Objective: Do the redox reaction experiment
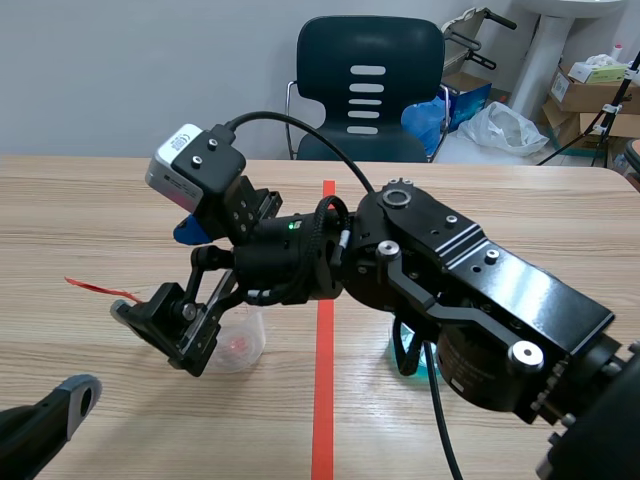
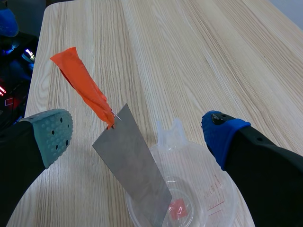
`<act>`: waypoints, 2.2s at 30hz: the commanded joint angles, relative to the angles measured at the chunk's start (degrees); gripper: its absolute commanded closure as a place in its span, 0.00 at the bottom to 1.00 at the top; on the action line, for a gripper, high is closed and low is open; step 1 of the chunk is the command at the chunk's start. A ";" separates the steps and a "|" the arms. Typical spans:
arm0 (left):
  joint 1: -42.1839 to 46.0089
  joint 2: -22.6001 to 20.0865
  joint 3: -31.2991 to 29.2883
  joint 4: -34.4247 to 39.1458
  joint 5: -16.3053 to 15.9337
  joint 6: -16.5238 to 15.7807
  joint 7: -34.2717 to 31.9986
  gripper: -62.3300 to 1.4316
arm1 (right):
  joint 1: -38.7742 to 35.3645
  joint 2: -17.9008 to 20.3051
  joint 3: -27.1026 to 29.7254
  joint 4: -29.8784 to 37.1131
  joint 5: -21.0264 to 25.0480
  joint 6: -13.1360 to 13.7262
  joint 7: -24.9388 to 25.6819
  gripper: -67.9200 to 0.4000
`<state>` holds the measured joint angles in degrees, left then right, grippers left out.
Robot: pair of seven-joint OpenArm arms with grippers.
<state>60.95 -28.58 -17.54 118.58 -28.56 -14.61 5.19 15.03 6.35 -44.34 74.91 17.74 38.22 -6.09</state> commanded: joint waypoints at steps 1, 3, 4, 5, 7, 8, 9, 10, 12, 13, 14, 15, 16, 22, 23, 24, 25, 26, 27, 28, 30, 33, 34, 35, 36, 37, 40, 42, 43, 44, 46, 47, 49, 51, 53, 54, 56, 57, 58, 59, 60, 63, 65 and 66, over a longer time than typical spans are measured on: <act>-0.17 0.28 0.20 0.24 -0.39 -0.09 -0.66 0.00 | 0.83 -0.15 0.33 0.35 0.66 -0.02 1.14 0.18; -0.17 0.28 0.20 0.24 -0.39 -0.09 -0.66 0.00 | 0.85 -0.15 0.33 0.35 0.66 -0.02 1.14 0.18; -0.17 0.28 0.20 0.24 -0.39 -0.09 -0.66 0.00 | 0.85 -0.15 0.33 0.37 0.66 -0.02 1.14 0.18; -0.17 0.28 0.20 0.24 -0.39 -0.09 -0.66 0.00 | 0.85 -0.15 0.35 0.48 0.66 -0.02 1.11 0.18; -0.17 0.28 0.20 0.24 -0.39 -0.09 -0.66 0.00 | 0.87 -0.13 0.44 0.87 0.66 -0.02 1.11 0.18; -0.17 0.28 0.20 0.24 -0.39 -0.09 -0.66 0.00 | 0.87 0.02 0.57 1.42 0.68 -0.04 1.11 0.18; -0.17 0.28 0.20 0.24 -0.39 -0.09 -0.63 0.00 | 0.87 0.33 0.57 2.21 0.98 -0.07 1.09 0.18; -0.17 0.28 0.20 0.24 -0.39 -0.09 -0.63 0.00 | 0.87 0.85 0.57 3.37 1.49 -0.13 1.09 0.18; -0.17 0.28 0.20 0.24 -0.39 -0.09 -0.61 0.00 | 0.87 2.23 0.57 6.12 2.62 -0.57 1.07 0.18; -0.17 0.28 0.20 0.24 -0.39 -0.09 -0.61 0.00 | 0.87 3.04 0.57 7.74 3.15 -1.07 1.07 0.18; -0.17 0.28 0.20 0.24 -0.39 -0.09 -0.61 0.00 | 0.87 4.02 0.66 9.42 3.69 -1.40 1.07 0.18; -0.17 0.28 0.20 0.24 -0.39 -0.09 -0.61 0.00 | 0.85 4.92 0.92 10.99 4.24 -1.42 1.07 0.18; -0.17 0.28 0.20 0.24 -0.37 -0.09 -0.61 0.00 | 0.85 5.99 1.27 12.66 4.98 -1.79 1.01 0.18; -0.15 0.33 -0.33 0.24 1.53 0.76 -0.15 0.00 | 0.83 13.55 4.76 20.33 10.80 -4.35 0.87 0.18; -0.15 0.39 -0.68 0.24 1.40 1.07 -0.15 0.00 | 0.83 14.86 5.55 21.14 11.89 -4.35 0.87 0.18; -0.15 0.61 -1.11 0.24 1.33 1.38 -0.15 0.00 | 0.81 16.35 6.40 21.92 13.16 -4.37 0.87 0.18; -0.15 0.98 -1.70 0.24 1.33 1.42 -0.15 0.00 | 0.66 17.75 7.26 22.53 14.47 -4.37 0.87 0.18; -0.15 1.42 -2.47 0.24 1.33 1.42 -0.15 0.00 | 0.37 19.26 8.41 23.15 15.85 -4.37 0.87 0.18; -0.13 1.86 -3.17 0.24 1.33 1.42 -0.13 0.00 | -0.11 20.52 9.68 23.65 17.00 -4.37 0.87 0.18; -0.02 2.29 -3.98 0.26 1.33 1.42 -0.13 0.00 | -0.79 21.88 11.26 24.11 18.10 -4.37 0.90 0.18; 0.00 3.04 -5.55 0.31 0.85 1.40 0.07 0.00 | -2.29 24.28 14.69 24.74 20.17 -4.33 0.87 0.18; 0.00 4.07 -8.00 1.01 0.46 1.40 0.52 0.00 | -4.76 27.58 20.04 25.00 22.51 -4.33 0.87 0.18; -0.02 4.48 -8.85 1.49 0.22 1.40 0.70 0.00 | -5.68 28.65 21.92 25.00 23.30 -4.33 0.87 0.18; -0.02 4.92 -9.73 2.03 0.07 1.40 0.87 0.00 | -6.62 29.64 23.85 25.00 24.02 -4.33 0.87 0.18; -0.02 5.27 -10.54 2.60 -0.02 1.36 1.07 0.00 | -7.65 30.58 25.86 25.00 24.85 -4.31 0.87 0.18; -0.04 5.75 -11.28 3.26 0.00 1.33 1.31 0.00 | -8.66 31.47 27.85 25.00 25.62 -4.28 0.90 0.18; -0.48 6.49 -12.76 5.31 0.07 1.05 2.05 0.00 | -11.61 33.75 33.81 25.00 27.85 -3.89 0.87 0.18; -1.99 6.93 -12.92 6.36 0.50 0.63 3.39 0.00 | -13.62 34.88 37.70 25.00 28.74 -3.85 0.87 0.18; -3.04 6.99 -12.92 6.75 0.98 0.02 4.72 0.00 | -14.62 35.28 39.54 25.00 29.24 -3.85 0.87 0.18; -4.20 6.97 -12.92 7.04 1.31 -0.33 6.19 0.00 | -15.76 35.45 41.48 25.00 29.49 -3.80 0.85 0.18; -6.67 6.97 -12.92 7.17 1.36 -0.33 8.85 0.00 | -18.01 35.34 44.92 25.00 29.88 -3.19 0.85 0.18; -7.82 6.99 -12.90 7.17 1.33 -0.35 9.79 0.00 | -19.12 35.28 46.29 25.00 30.51 -2.51 0.83 0.18; -9.92 6.95 -12.66 7.17 1.33 -0.79 10.51 0.00 | -21.44 34.67 48.81 25.00 31.01 -0.83 0.83 0.18; -11.89 6.95 -12.63 7.17 1.33 -2.25 10.49 0.00 | -23.76 33.40 50.86 25.00 30.91 -0.63 0.35 0.18; -13.44 6.95 -12.63 7.17 1.33 -3.65 10.45 0.00 | -26.01 32.46 52.11 25.00 30.03 -1.20 0.26 0.18; -13.81 6.95 -12.63 7.17 1.33 -4.39 10.14 0.00 | -27.04 32.39 52.13 25.00 29.49 -1.44 0.52 0.18; -14.05 6.93 -12.55 7.17 1.33 -4.94 9.64 0.00 | -28.74 32.39 52.02 25.05 27.43 -2.40 1.57 0.18; -14.16 6.91 -12.26 7.17 1.36 -4.87 9.64 0.00 | -29.49 32.41 51.98 25.27 26.43 -3.67 2.05 0.18; -14.32 6.75 -11.78 7.17 1.38 -4.87 9.38 0.00 | -30.18 32.46 51.91 25.66 25.11 -4.90 2.86 0.20; -14.47 6.56 -11.15 7.17 1.40 -4.87 9.07 0.00 | -30.86 32.68 51.82 26.10 23.63 -6.19 4.07 0.21; -14.49 6.40 -10.36 7.17 1.73 -4.85 8.17 0.00 | -31.67 33.05 51.78 26.64 22.45 -7.52 5.20 0.21; -14.47 5.49 -7.21 7.17 3.34 -4.85 5.35 0.00 | -34.29 34.49 51.78 28.48 20.55 -10.88 8.41 0.21; -14.47 5.33 -5.11 7.17 4.57 -4.50 3.74 0.00 | -36.28 35.56 51.78 30.05 19.10 -13.86 10.62 0.21; -14.45 5.35 -4.26 7.17 4.90 -4.39 3.30 0.00 | -37.20 35.91 51.78 30.91 18.05 -15.34 11.47 0.21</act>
<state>46.04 -23.24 -21.85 125.27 -23.40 -19.51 9.47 -22.17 41.10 7.38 104.38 35.81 23.27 4.32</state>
